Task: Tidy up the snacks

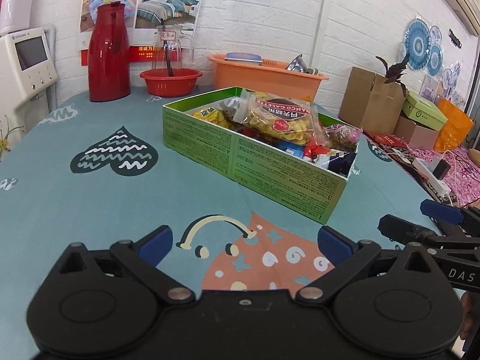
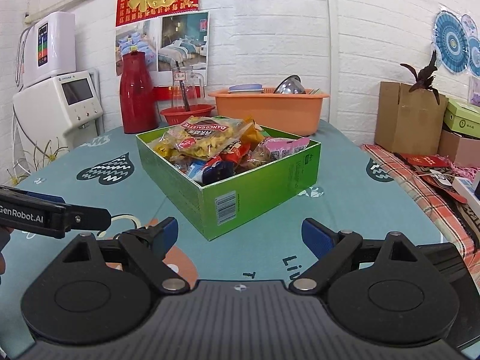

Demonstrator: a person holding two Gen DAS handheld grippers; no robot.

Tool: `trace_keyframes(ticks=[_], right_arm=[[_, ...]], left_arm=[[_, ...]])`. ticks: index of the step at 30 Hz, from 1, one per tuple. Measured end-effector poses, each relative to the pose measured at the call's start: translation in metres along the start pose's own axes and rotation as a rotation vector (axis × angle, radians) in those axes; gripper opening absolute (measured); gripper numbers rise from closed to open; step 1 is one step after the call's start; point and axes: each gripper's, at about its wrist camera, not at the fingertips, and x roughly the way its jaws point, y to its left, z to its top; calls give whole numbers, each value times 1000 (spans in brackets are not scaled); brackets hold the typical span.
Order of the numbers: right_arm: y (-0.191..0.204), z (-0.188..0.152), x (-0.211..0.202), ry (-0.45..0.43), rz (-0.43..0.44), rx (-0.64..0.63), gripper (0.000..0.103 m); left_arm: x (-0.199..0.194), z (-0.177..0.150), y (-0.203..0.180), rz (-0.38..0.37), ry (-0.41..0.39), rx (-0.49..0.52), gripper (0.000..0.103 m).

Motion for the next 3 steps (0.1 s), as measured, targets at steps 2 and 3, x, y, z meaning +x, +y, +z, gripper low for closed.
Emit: trace_keyframes(ticks=[2, 3], right_arm=[[1, 0, 0, 1, 1, -1, 103], [1, 1, 0, 1, 1, -2, 103]], left_arm=[[0, 0, 0, 2, 1, -2, 103], [0, 0, 0, 1, 0, -3, 103]])
